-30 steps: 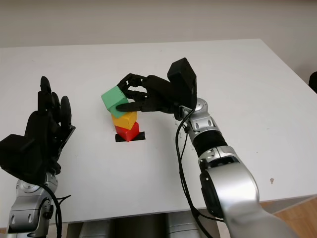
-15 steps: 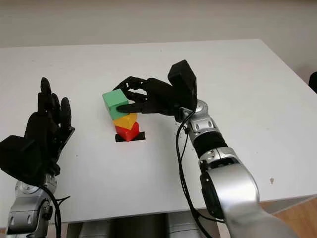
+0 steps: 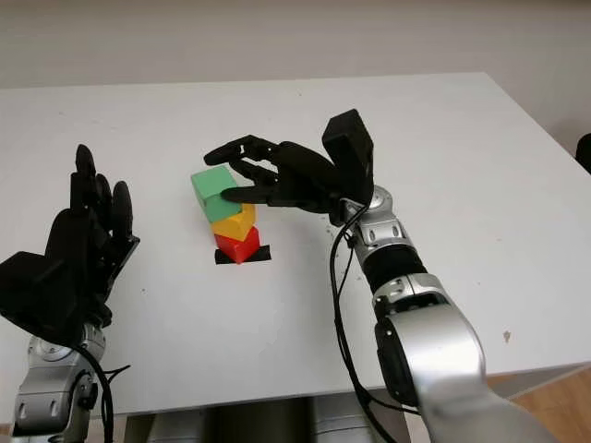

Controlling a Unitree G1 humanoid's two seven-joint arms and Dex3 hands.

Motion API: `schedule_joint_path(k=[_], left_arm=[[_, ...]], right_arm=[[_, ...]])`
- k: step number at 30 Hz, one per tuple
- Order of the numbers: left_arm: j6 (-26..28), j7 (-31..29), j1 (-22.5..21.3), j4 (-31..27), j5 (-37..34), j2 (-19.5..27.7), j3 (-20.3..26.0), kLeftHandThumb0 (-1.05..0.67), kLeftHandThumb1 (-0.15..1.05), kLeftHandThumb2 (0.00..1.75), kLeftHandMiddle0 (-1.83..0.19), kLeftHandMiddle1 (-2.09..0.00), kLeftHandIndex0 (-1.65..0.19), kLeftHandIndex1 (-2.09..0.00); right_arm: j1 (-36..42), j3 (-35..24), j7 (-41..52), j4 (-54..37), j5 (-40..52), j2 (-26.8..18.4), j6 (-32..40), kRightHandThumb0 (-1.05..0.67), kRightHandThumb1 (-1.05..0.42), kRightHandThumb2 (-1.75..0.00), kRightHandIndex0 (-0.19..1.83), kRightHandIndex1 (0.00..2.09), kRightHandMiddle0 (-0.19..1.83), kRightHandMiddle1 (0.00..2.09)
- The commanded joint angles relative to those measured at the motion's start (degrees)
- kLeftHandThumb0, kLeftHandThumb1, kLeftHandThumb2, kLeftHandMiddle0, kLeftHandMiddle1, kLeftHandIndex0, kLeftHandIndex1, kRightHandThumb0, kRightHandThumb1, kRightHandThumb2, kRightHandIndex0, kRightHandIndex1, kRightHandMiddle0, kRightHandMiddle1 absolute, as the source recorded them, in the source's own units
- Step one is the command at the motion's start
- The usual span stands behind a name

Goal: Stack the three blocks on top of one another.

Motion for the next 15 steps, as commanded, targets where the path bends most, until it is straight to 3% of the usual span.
schedule_joint_path(k=[1,4,11,15], left_arm=[[-0.3,-0.3,-0.1,-0.8,-0.2,0.6,0.4,-0.74,1.05,0.63,0.19,0.00,0.19,0.00],[-0.3,-0.6,-0.1,-0.8,-0.5,0.7,0.5,-0.73,1.05,0.63,0.19,0.00,0.19,0.00],[0.1,-0.3,-0.1,-1.1,-0.2,0.9,0.2,-0.74,1.05,0.63,0.19,0.00,0.19,0.00],[0.1,-0.3,-0.2,-1.0,-0.6,0.9,0.3,-0.73,1.05,0.63,0.19,0.00,0.19,0.00]], right_arm=[[-1.6,-0.5,0.9,-0.7,0.5,-1.0,-0.8,-0.60,-0.89,-0.05,-0.11,0.04,-0.06,0.70],[-2.1,-0.2,3.6,-1.5,0.6,-2.2,-0.8,-0.61,-0.89,-0.05,-0.18,0.01,-0.07,0.45],[-2.9,-0.7,12.7,-3.5,2.6,-4.9,-4.8,-0.64,-0.88,-0.05,-0.19,0.00,-0.19,0.12],[-1.1,-2.5,10.6,-7.8,4.8,-5.4,-3.3,-0.82,-0.96,-0.08,-0.19,0.00,-0.19,0.01]])
